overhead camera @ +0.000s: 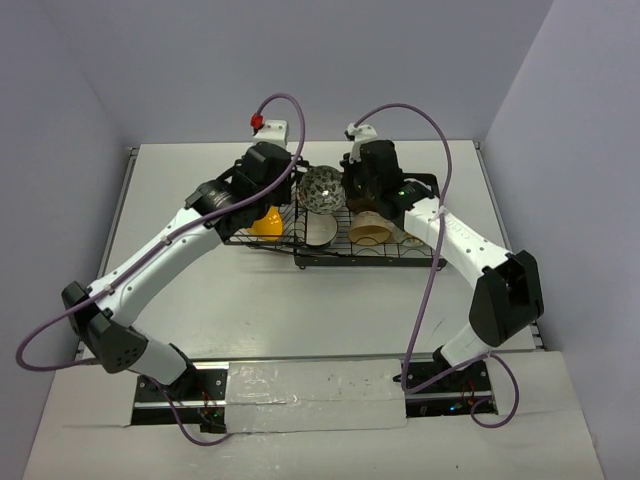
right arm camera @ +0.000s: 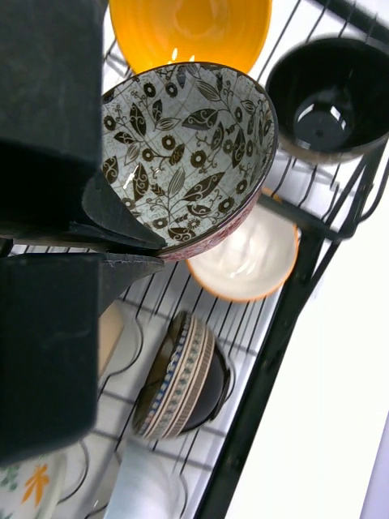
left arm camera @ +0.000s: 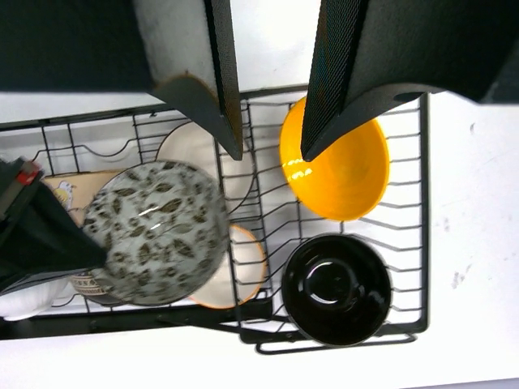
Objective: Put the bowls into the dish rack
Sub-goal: Insert the bowl into the dish rack.
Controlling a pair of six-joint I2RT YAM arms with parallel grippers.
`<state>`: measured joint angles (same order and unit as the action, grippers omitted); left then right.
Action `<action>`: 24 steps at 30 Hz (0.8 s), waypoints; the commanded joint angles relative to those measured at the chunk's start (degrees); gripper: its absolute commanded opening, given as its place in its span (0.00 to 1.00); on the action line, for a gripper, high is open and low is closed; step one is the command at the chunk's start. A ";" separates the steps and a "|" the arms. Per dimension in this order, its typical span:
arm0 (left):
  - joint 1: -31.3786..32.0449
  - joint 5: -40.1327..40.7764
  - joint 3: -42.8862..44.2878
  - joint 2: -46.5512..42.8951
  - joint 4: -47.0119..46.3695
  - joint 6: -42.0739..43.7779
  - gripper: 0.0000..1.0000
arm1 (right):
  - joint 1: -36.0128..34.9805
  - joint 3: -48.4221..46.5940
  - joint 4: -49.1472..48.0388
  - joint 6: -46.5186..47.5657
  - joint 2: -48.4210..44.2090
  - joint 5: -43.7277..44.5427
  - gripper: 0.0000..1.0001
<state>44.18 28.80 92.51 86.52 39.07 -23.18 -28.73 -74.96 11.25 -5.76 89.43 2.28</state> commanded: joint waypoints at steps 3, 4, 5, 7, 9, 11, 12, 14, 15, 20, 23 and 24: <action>0.03 2.76 -6.36 -8.46 -1.27 0.24 0.41 | -0.36 0.78 -2.28 2.15 -4.61 7.64 0.00; 0.03 2.84 -7.42 -9.43 -1.45 0.24 0.42 | -0.36 1.13 -1.93 2.94 -4.87 8.60 0.00; -0.06 3.02 -9.35 -11.09 -1.63 0.15 0.42 | -0.36 1.22 -1.67 3.21 -5.22 9.57 0.00; 0.03 3.90 -11.72 -13.21 -1.98 -0.02 0.43 | -0.45 1.83 -1.40 4.00 -5.75 11.68 0.00; -0.06 4.34 -13.22 -14.53 -2.50 0.15 0.43 | -0.45 1.66 -0.62 4.35 -6.11 13.44 0.00; -0.06 4.51 -15.16 -16.20 -3.38 0.41 0.44 | -0.80 1.13 0.44 5.05 -6.28 14.85 0.00; -0.06 4.95 -15.86 -16.73 -3.73 0.50 0.44 | -0.97 0.78 1.49 5.14 -6.37 16.25 0.00; -0.06 5.13 -17.53 -18.14 -4.44 0.59 0.45 | -1.15 0.43 2.46 5.14 -6.90 17.14 0.00; -0.06 5.22 -18.15 -18.58 -4.70 0.68 0.45 | -1.24 0.43 3.25 7.06 -7.16 18.27 0.00; -0.06 5.83 -21.49 -21.48 -5.41 0.24 0.45 | -1.59 0.95 4.48 8.57 -9.36 22.14 0.00; -0.06 7.06 -23.42 -23.06 -5.67 0.15 0.46 | -2.38 2.09 3.87 9.10 -10.33 24.25 0.00; -0.06 7.15 -23.86 -23.32 -5.76 0.15 0.46 | -2.73 2.10 4.05 9.19 -10.41 24.87 0.00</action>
<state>44.18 34.00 69.47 65.28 35.81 -23.22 -30.30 -72.66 18.55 2.44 83.44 22.63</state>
